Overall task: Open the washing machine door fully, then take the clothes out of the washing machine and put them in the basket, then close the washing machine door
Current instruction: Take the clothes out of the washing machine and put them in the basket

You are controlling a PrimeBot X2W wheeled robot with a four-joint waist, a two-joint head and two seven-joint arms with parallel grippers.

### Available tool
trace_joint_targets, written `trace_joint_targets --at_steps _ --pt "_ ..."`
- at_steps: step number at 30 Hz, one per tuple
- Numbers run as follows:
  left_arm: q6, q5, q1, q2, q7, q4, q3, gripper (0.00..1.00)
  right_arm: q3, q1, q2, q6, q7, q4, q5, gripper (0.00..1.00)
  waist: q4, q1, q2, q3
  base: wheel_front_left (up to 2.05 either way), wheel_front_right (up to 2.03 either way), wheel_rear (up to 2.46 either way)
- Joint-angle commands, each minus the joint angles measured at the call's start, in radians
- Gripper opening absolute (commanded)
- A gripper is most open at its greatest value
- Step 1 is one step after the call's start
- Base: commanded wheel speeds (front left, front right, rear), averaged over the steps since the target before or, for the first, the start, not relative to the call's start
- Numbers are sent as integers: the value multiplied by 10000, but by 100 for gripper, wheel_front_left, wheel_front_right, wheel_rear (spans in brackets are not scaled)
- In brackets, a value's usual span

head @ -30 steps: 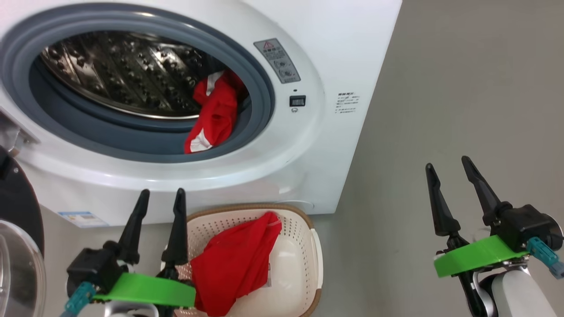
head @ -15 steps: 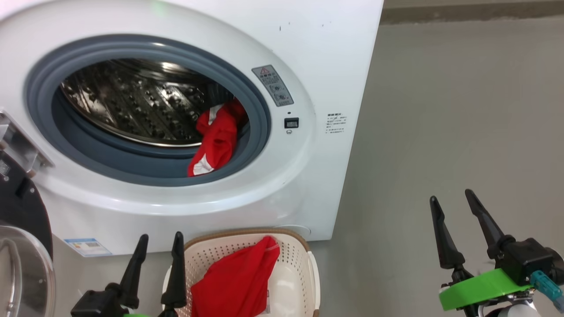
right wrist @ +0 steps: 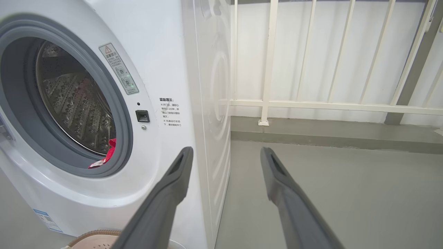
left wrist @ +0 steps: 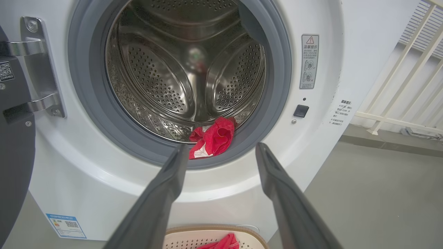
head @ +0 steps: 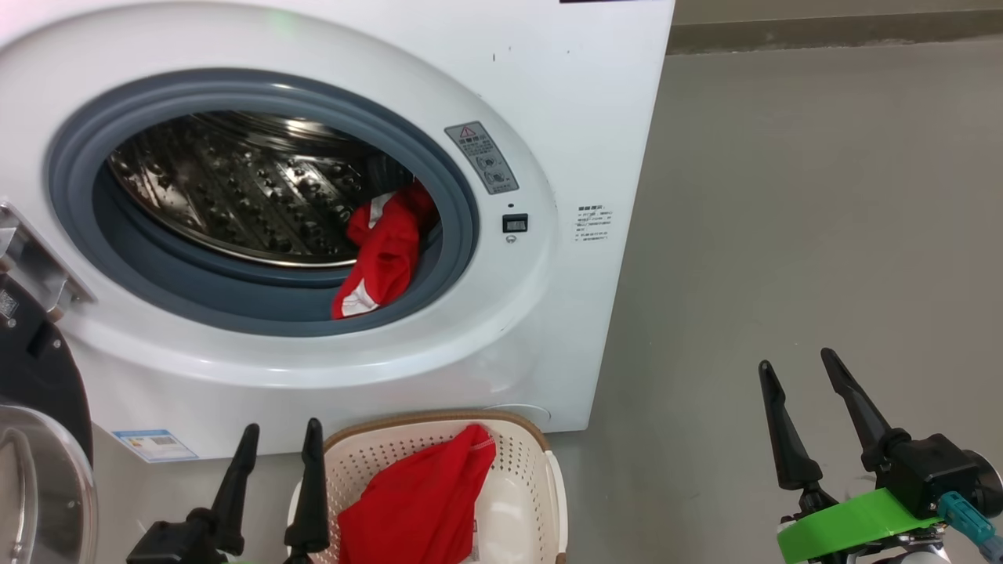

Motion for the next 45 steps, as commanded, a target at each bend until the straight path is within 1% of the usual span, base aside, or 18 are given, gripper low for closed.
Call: trace_joint_targets --at_steps 1,12,20,25,33,40,41,42,45 --pt "90 56 -169 113 -89 -215 343 100 213 -85 -77 63 -65 -289 -4 100 5 0 -1 26 0 0 0" --pt "197 -179 -454 112 -89 -114 235 100 295 -178 -77 63 -65 -279 -15 100 44 0 -1 216 0 0 0" --pt "146 -101 -1258 112 -89 336 52 100 364 -412 -77 63 -65 -379 -99 100 172 0 -1 725 0 0 0" --pt "36 -15 -2142 112 -89 668 85 100 410 -685 -77 63 -65 -478 -220 100 237 0 -1 1222 0 0 0" --pt "-499 -127 -4158 188 -89 1440 454 100 496 -1118 -77 63 -65 -693 -385 100 347 0 -1 2339 0 0 0" --pt "-783 -482 -6039 166 -90 2760 693 100 652 -1553 -77 63 -65 -904 -566 100 315 0 -1 3245 0 0 0" --pt "-855 -371 -6561 202 -90 3239 601 100 749 -1664 -77 63 -65 -971 -616 100 265 0 -1 3455 0 0 0" --pt "-855 -371 -6561 202 -90 3239 601 100 749 -1664 -77 63 -65 -971 -616 100 265 0 -1 3455 0 0 0" --pt "-966 -332 -7371 231 -90 3904 524 100 859 -1798 -77 63 -65 -1072 -911 100 205 0 -1 3736 0 0 0"
